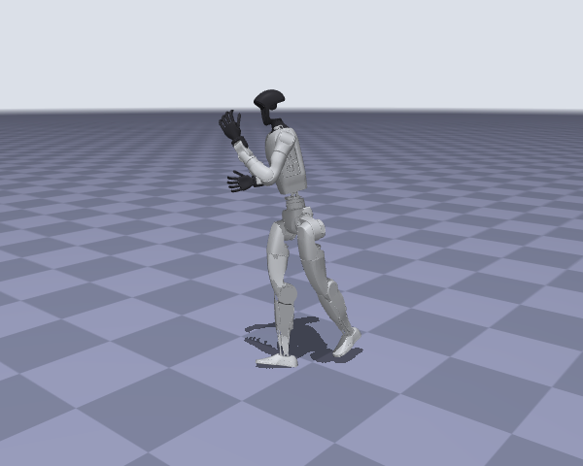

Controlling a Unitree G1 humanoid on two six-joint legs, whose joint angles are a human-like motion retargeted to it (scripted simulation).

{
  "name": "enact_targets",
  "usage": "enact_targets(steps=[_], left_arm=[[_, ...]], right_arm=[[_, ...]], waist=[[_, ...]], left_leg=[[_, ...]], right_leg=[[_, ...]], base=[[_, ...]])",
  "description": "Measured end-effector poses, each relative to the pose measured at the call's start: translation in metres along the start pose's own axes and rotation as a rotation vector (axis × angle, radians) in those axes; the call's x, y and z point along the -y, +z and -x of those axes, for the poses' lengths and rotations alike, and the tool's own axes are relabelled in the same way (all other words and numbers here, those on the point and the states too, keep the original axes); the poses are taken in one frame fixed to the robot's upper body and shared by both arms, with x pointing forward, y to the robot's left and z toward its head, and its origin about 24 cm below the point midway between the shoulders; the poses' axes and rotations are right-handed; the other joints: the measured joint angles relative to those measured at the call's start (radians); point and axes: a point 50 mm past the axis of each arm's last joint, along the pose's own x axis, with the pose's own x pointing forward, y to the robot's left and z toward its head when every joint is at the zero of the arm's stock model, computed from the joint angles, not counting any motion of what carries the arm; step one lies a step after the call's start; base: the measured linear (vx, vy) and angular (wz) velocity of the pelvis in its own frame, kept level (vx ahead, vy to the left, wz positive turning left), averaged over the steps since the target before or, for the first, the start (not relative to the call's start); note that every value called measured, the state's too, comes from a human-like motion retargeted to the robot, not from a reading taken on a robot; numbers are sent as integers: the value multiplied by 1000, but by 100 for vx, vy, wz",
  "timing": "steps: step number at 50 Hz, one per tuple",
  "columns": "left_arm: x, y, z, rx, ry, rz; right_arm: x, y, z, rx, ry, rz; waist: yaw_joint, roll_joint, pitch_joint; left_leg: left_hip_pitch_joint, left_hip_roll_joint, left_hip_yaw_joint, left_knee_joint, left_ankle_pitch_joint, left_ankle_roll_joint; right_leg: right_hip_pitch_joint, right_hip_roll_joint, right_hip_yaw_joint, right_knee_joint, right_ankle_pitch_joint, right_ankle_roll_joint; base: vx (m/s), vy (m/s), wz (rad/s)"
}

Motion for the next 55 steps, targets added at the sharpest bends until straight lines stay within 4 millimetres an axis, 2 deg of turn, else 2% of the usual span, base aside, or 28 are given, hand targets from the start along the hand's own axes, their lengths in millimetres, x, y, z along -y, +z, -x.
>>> enact_targets(steps=[2, 3, 5, 7, 8, 10, 12, 15, 18, 20, 22, 25, 26, 29, 30, 31, 32, 33, 35, 38, 40, 42, 45, 47, 50, 52, 53, 55], left_arm=[[-8, 3, 21, -80, -19, -97], [-14, 4, 32, -131, -27, -164], [-32, 4, 56, -264, -13, -299], [-59, -2, 93, -458, 136, -354], [-72, -4, 119, -563, 258, -344], [-87, 3, 173, -710, 533, -280], [-82, 18, 212, -755, 752, -177], [-70, 41, 249, -813, 954, -67], [-64, 61, 271, -935, 997, -85], [-62, 69, 278, -1011, 961, -115], [-60, 67, 278, -1062, 892, -124], [-58, 41, 268, -1094, 722, -133], [-58, 23, 260, -1092, 642, -147], [-61, -35, 219, -1016, 418, -203], [-63, -48, 198, -974, 340, -240], [-64, -57, 167, -885, 235, -282], [-64, -61, 136, -784, 159, -310], [-63, -59, 107, -661, 134, -298], [-61, -42, 65, -425, 163, -236], [-53, -21, 45, -215, 266, -96], [-47, -18, 42, -194, 312, -76], [-37, -19, 52, -236, 282, -35], [-25, -28, 90, -414, 278, 42], [-25, -39, 128, -589, 335, 44], [-40, -47, 196, -871, 481, -133], [-55, -31, 232, -983, 641, -240], [-61, -16, 243, -1004, 696, -294], [-71, 21, 253, -1025, 703, -417]], right_arm=[[0, -7, 5, -8, -87, 38], [-2, -10, 4, -18, -91, 58], [-8, -18, -10, -34, -23, 76], [-19, -18, -40, -1, 96, 126], [-26, -10, -56, 42, 154, 179], [-46, 15, -83, 172, 269, 263], [-72, 38, -92, 299, 349, 183], [-101, 56, -90, 403, 412, -37], [-114, 61, -83, 398, 535, -105], [-116, 63, -76, 391, 593, -102], [-108, 59, -67, 364, 578, -108], [-86, 43, -55, 284, 465, -85], [-78, 34, -54, 257, 389, -50], [-56, -18, -47, 89, 134, 133], [-47, -38, -36, -3, 54, 158], [-38, -50, -24, -79, 27, 161], [-29, -58, -11, -142, 17, 162], [-23, -58, 0, -181, 40, 161], [-13, -46, 15, -213, 122, 190], [-3, -22, 18, -199, 181, 243], [1, -11, 13, -185, 161, 129], [-3, -11, 8, -161, 168, 132], [-20, -14, -14, -95, 222, 173], [-39, -13, -38, -25, 301, 188], [-69, -1, -85, 118, 386, 211], [-91, 27, -112, 297, 417, 309], [-103, 45, -121, 403, 434, 343], [-125, 79, -123, 586, 452, 299]], waist=[[44, -45, -7], [60, -61, -10], [84, -59, -9], [109, -14, 12], [126, 8, 25], [168, 35, 40], [237, 11, 19], [366, -68, -43], [449, -90, -96], [480, -66, -106], [480, -14, -84], [445, 62, -7], [426, 56, 19], [368, -18, 67], [347, -51, 70], [332, -60, 71], [317, -65, 67], [301, -64, 56], [253, -50, 15], [177, -32, -72], [177, -36, -120], [219, -49, -137], [283, -71, -100], [301, -62, -50], [334, -14, 12], [410, -10, 44], [465, -23, 57], [587, -80, 67]], left_leg=[[-29, -35, -34, 186, 50, -18], [-67, -37, -35, 322, 53, -40], [-170, 30, 5, 633, 2, -66], [-276, 160, 39, 895, -76, -12], [-325, 214, 41, 984, -107, 28], [-413, 273, 24, 1068, -156, 87], [-464, 253, 6, 991, -183, 102], [-473, 183, -11, 682, -161, 86], [-425, 172, -60, 266, -111, 38], [-383, 207, -112, 23, -86, -13], [-356, 271, -170, -109, -53, -77], [-331, 362, -258, -132, 8, -153], [-340, 358, -266, -73, -41, -153], [-420, 306, -233, 194, -271, -92], [-451, 288, -210, 290, -340, -58], [-456, 294, -179, 319, -355, -61], [-452, 302, -147, 333, -362, -64], [-431, 312, -112, 316, -356, -65], [-366, 327, -38, 230, -301, -61], [-276, 306, 55, 100, -128, -43], [-240, 270, 80, 42, 15, -31], [-196, 231, 45, 25, 108, -39], [-153, 163, -64, 117, 143, -29], [-192, 157, -90, 333, 96, -32], [-317, 251, -21, 727, -34, 13], [-406, 283, -9, 893, -122, 74], [-449, 271, -20, 934, -158, 92], [-522, 209, -50, 927, -216, 98]], right_leg=[[47, 1, -6, 27, -21, -57], [75, 1, 17, 39, -70, -108], [107, 15, 89, 89, -216, -223], [91, 45, 179, 213, -347, -298], [79, 60, 223, 284, -388, -314], [78, 82, 322, 361, -415, -316], [118, 74, 446, 339, -375, -286], [182, 13, 633, 267, -248, -213], [233, -18, 765, 218, -111, -149], [271, -8, 816, 213, -60, -118], [307, 19, 810, 266, -82, -116], [290, 62, 723, 547, -220, -150], [236, 49, 693, 711, -286, -166], [43, -26, 642, 1140, -471, -216], [-24, -51, 630, 1247, -520, -217], [-58, -56, 605, 1259, -578, -275], [-87, -58, 573, 1251, -622, -318], [-106, -54, 528, 1201, -638, -329], [-102, -42, 402, 996, -629, -314], [-19, -20, 157, 523, -516, -202], [15, -2, 5, 250, -412, -137], [22, 10, -104, 139, -338, -127], [43, 17, -112, 114, -270, -155], [67, 25, 0, 152, -350, -203], [67, 54, 196, 245, -526, -281], [59, 69, 316, 303, -580, -303], [65, 71, 381, 312, -581, -298], [108, 48, 501, 268, -524, -249]], base=[[98, -5, -218], [92, 2, -212], [85, 9, -202], [77, 15, -214], [75, 16, -242], [76, 14, -273], [79, 12, -307], [79, 18, -309], [73, 29, -274], [65, 38, -246], [58, 44, -199], [45, 49, -137], [31, 46, -105], [24, 32, -97], [25, 19, -107], [25, 15, -122], [28, 10, -144], [34, 3, -159], [40, -6, -177], [45, -20, -205], [45, -27, -279], [46, -24, -354], [45, -16, -381], [41, -7, -350], [41, 3, -330], [53, 4, -367], [65, 2, -380], [78, 1, -347]])
